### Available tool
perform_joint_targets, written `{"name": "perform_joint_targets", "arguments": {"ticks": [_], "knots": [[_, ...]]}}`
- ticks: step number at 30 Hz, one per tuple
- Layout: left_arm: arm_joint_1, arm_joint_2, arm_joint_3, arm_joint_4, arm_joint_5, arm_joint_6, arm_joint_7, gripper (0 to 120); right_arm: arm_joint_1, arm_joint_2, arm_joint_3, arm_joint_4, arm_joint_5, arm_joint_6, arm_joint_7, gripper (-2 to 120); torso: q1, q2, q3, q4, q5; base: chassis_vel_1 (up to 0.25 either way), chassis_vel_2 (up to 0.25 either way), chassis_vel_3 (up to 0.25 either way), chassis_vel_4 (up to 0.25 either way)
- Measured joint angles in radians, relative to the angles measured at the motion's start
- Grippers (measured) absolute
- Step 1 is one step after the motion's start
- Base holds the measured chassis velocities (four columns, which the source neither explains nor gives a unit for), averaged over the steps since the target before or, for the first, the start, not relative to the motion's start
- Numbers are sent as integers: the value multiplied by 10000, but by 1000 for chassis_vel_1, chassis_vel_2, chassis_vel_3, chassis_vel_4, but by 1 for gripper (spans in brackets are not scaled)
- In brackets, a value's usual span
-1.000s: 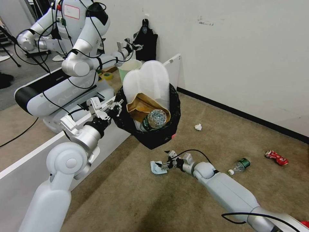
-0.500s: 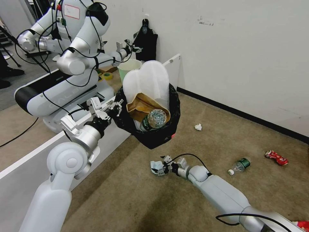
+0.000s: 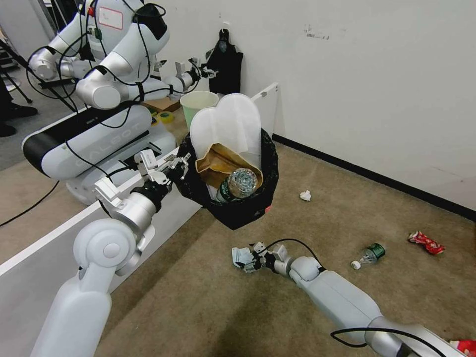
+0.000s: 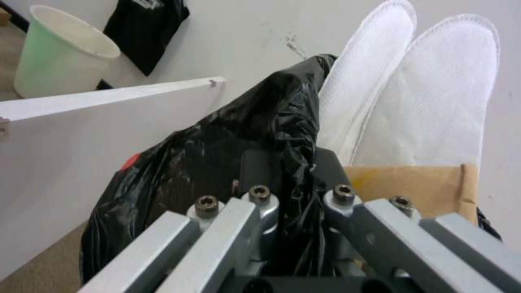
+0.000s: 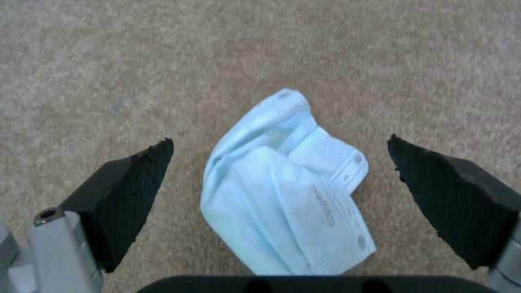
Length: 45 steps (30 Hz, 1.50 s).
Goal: Pick up the trash bin, then pick up the garbage from the floor and place it into the trash bin.
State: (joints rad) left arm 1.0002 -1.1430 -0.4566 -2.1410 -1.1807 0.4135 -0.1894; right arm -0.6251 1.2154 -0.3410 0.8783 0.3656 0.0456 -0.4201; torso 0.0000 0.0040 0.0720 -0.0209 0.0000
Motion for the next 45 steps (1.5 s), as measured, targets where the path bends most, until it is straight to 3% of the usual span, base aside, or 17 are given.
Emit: {"name": "perform_joint_targets", "arguments": {"ticks": [45], "knots": [[35,-89,24,93,88,-46,158,4,327,817,-49,-1423,-528,117,-146,100,0,0,0,0,0,0,0,0,0]]}}
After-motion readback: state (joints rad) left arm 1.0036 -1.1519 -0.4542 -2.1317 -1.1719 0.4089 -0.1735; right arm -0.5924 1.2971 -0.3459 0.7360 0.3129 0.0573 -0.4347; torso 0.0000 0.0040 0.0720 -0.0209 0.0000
